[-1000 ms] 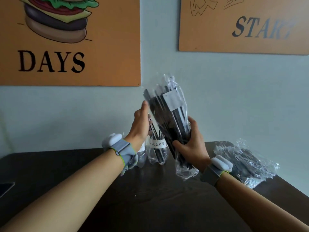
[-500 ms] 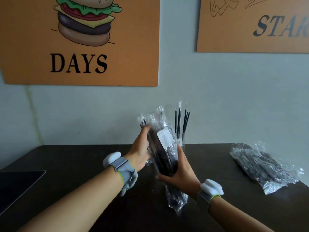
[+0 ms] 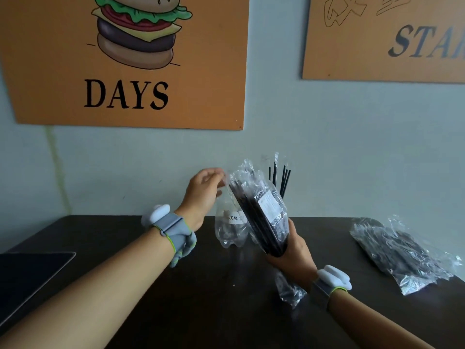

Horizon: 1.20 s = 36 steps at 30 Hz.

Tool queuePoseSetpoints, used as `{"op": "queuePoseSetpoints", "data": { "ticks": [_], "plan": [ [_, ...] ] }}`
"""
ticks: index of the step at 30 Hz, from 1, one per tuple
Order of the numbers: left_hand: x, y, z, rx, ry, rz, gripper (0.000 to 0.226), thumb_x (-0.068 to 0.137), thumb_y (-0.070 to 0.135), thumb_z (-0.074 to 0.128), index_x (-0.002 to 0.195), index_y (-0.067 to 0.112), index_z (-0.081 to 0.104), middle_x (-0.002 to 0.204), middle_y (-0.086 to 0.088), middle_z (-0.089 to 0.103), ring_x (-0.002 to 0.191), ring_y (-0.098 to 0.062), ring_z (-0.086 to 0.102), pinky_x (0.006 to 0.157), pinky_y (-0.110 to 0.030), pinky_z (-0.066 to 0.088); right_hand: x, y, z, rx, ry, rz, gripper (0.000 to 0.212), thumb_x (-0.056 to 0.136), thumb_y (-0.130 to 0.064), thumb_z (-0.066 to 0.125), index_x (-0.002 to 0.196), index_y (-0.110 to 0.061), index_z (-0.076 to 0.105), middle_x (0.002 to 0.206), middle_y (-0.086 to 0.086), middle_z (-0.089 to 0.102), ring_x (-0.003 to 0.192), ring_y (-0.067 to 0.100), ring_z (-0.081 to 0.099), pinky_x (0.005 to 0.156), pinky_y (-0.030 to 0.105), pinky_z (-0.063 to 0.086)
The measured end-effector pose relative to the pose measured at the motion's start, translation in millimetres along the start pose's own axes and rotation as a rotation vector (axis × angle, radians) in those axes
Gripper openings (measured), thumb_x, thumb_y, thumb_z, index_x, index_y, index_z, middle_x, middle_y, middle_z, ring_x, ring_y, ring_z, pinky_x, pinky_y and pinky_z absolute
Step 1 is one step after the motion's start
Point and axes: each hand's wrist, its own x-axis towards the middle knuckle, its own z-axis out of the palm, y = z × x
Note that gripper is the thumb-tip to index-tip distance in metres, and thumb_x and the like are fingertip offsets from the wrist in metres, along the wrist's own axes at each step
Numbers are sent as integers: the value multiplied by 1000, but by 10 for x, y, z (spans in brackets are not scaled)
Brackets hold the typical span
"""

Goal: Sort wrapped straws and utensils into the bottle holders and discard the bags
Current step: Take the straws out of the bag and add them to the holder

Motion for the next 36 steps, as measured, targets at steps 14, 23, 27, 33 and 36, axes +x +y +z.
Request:
{"op": "queuePoseSetpoints", "data": {
  "ticks": [14, 23, 27, 33, 36],
  "plan": [
    [-63, 152, 115, 760, -369, 254, 31, 77, 44, 70, 90, 17, 61, 79, 6, 64, 56, -4, 57, 61, -20, 46, 69, 205, -278, -474, -47, -260, 86, 73, -23, 60, 149, -20, 21, 128, 4, 57, 108, 30, 59, 86, 36, 45],
    [-178, -102, 235, 847, -133, 363, 14, 77, 32, 73, 84, 21, 68, 64, 18, 54, 69, -8, 56, 61, -19, 41, 86, 258, -256, -671, 23, -259, 87, 76, -26, 64, 150, -20, 18, 118, 2, 57, 106, 27, 57, 87, 35, 42],
    [-259, -68, 285, 682, -232, 433, 10, 79, 24, 73, 84, 16, 75, 76, 10, 70, 73, -8, 65, 75, -20, 53, 112, 257, -253, -675, 40, -205, 88, 76, -21, 61, 151, -19, 14, 121, 4, 56, 105, 28, 57, 87, 37, 43],
    [-484, -270, 306, 820, -528, 576, 9, 82, 20, 69, 89, 16, 73, 83, 15, 59, 74, 1, 54, 73, -10, 45, 155, 227, -254, -478, 42, -74, 91, 71, -21, 61, 149, -18, 14, 126, 11, 57, 101, 36, 62, 78, 39, 49],
    [-550, -382, 272, 828, -586, 517, 12, 86, 24, 63, 94, 16, 69, 89, 11, 64, 82, -3, 59, 80, -22, 52, 163, 184, -243, -349, 76, -68, 90, 70, -27, 68, 147, -18, 21, 122, 13, 61, 99, 37, 63, 76, 38, 49]
  ]
}}
